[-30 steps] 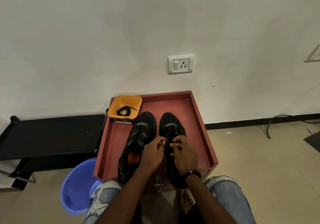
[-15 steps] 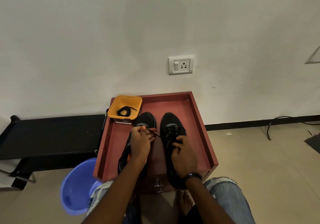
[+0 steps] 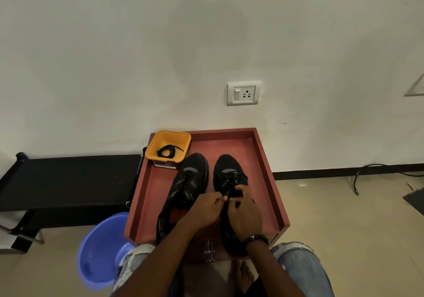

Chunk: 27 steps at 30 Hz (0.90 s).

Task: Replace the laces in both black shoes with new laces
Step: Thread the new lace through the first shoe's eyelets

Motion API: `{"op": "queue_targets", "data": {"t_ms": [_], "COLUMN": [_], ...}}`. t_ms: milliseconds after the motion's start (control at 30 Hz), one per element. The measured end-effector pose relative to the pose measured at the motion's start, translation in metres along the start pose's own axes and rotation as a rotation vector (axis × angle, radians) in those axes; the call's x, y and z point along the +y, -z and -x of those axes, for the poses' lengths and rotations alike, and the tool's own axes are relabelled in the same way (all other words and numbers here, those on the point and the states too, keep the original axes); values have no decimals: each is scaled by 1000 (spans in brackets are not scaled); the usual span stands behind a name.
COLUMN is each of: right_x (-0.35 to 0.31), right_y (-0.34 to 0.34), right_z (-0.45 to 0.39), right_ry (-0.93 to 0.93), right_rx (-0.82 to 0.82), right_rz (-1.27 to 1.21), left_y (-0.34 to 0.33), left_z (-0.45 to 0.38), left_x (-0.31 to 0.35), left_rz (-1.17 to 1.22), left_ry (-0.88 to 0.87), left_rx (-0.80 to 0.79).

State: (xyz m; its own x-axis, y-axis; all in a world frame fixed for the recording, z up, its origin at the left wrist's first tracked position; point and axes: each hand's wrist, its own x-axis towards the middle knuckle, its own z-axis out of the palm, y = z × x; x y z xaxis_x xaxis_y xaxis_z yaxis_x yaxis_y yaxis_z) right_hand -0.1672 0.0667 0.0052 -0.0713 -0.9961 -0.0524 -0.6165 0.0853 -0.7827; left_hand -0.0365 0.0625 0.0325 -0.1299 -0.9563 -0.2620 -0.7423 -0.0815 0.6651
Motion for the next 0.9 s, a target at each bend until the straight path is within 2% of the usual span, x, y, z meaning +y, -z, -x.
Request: {"op": "queue_targets", "data": {"t_ms": [100,200,300,433,533,600,667,733,800,900], "right_x": [-1,0,1,-1,-3,-10,-21,-37,-55,-80], "right_y": [1,-1,-3,2,19,35,49,56,58,54], "right_z": [-1,-2,2,-2,-7,-14,-31,-56,-81,-104], "right_ry": [-12,-8,33,44,8,-1,71,137,225,425], "right_rx": [15,17,1,-76,-119,-68,28,26,-111,-427], "right_rz": [14,33,42,37,-136,-226,-135,-35,62,393], "left_y": [12,38,54,49,41,37,33,28,21,10], "left_z": [2,13,26,25,17,14,9,1,-8,-17], "left_x": [2,-3,-11,-6,-1,1,5,11,15,12], "left_rz": [86,65,-8,-241,-405,-424,-336,-107,143,270], "left_ry": [24,9,-1,7,13,-4,-42,-24,94,211], "left_rx": [27,22,-4,15,168,298,362,323,246,138]}}
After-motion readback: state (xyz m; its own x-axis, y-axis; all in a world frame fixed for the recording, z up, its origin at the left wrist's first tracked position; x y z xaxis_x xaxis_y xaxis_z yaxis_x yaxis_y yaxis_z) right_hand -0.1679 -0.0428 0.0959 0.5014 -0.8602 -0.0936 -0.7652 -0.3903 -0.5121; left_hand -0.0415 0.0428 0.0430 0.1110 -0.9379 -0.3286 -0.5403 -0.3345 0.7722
